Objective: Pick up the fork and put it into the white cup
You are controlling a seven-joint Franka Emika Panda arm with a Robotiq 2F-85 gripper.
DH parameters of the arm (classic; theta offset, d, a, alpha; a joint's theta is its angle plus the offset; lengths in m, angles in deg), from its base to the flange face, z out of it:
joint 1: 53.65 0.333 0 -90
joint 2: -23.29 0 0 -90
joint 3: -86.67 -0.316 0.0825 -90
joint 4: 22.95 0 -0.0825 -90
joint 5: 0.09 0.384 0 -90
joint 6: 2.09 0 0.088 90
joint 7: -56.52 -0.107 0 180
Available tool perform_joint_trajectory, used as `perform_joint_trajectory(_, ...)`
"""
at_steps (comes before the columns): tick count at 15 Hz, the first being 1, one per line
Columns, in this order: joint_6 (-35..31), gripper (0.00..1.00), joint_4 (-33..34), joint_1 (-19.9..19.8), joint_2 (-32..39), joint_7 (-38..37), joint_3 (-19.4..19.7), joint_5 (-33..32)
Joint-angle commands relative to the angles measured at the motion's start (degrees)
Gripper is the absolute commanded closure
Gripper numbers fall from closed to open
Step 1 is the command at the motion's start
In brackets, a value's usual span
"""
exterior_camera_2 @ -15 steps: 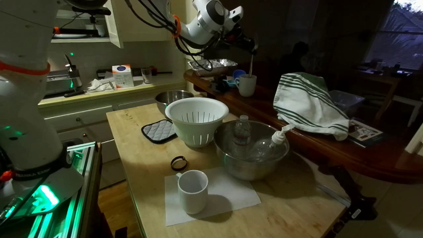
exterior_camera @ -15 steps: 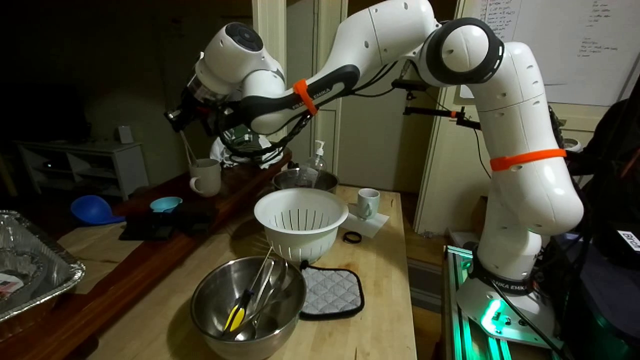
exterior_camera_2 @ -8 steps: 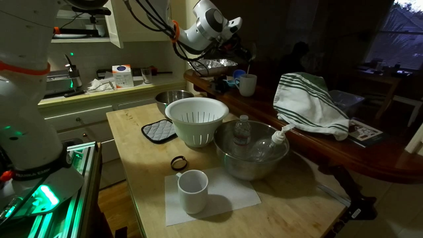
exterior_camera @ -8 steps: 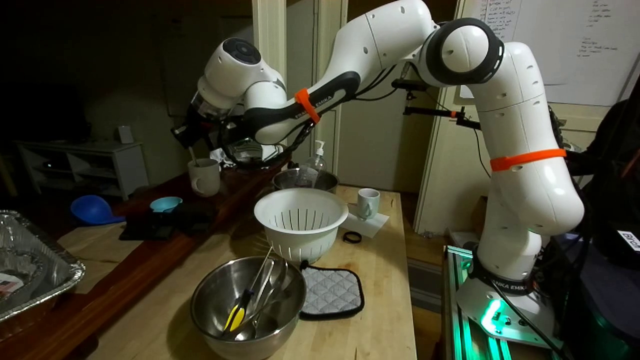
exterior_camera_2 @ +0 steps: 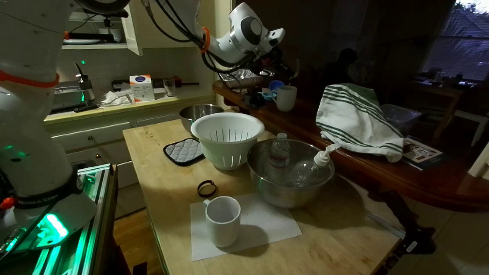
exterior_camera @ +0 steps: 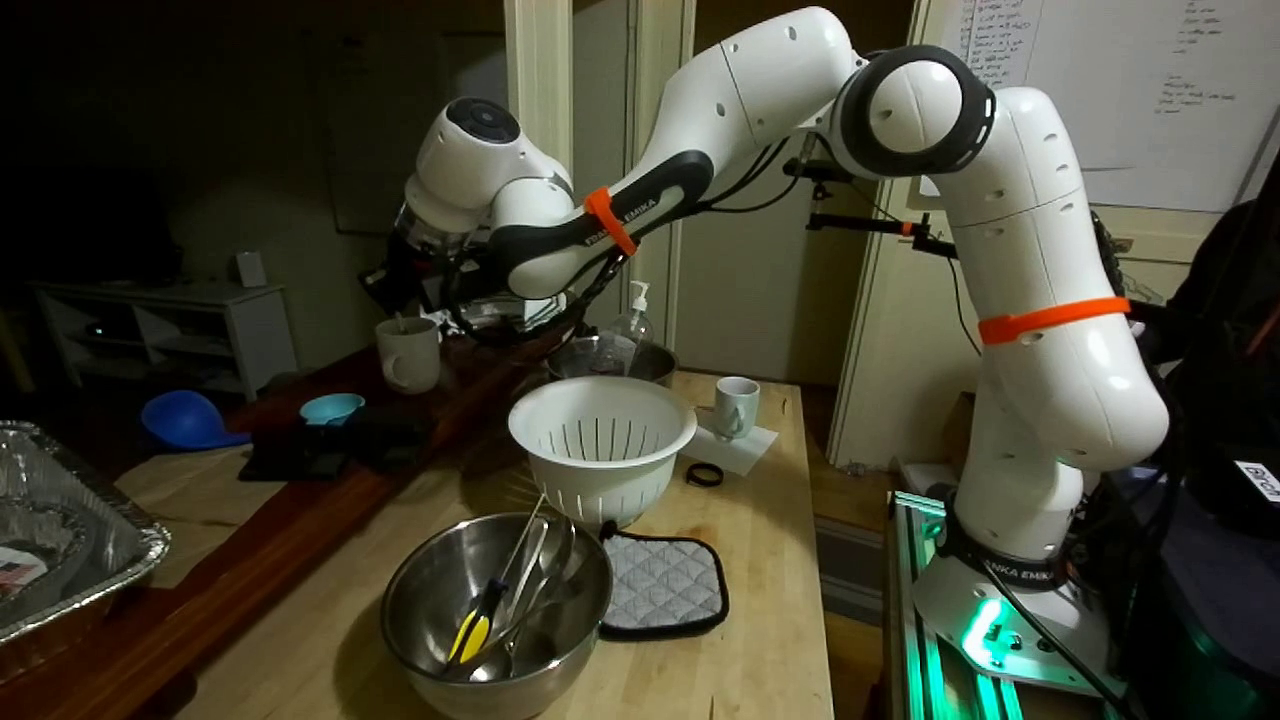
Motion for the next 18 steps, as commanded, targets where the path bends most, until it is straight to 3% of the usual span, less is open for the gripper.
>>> perform_joint_trajectory(1, 0.8, 0.85, 1.4, 3.2, 1.7, 5.3, 3.2, 7.9)
perform_joint_trajectory(2, 1.0, 0.72, 1.5, 4.1, 1.7, 6.4, 4.0, 9.5)
perform_joint_trajectory(3, 1.6, 0.68, 1.5, 4.8, 1.6, 7.2, 4.7, 11.1)
perform_joint_trajectory(5, 2.0, 0.49, 0.6, 6.7, 0.5, 7.8, 6.5, 12.8)
perform_joint_trajectory(9, 2.0, 0.19, -3.3, 11.6, -5.2, 5.5, 10.4, 10.3)
perform_joint_trajectory(11, 6.0, 0.05, -5.8, 11.9, -8.9, 10.2, 8.3, 13.1)
perform_joint_trajectory(12, 9.3, 0.00, -6.4, 11.3, -9.8, 14.8, 6.1, 16.0)
perform_joint_trajectory(17, 21.1, 0.00, -8.9, 12.3, -12.6, 25.2, 2.6, 18.8)
perform_joint_trajectory(18, 18.8, 0.00, -5.7, 12.6, -10.2, 20.4, 3.7, 16.7)
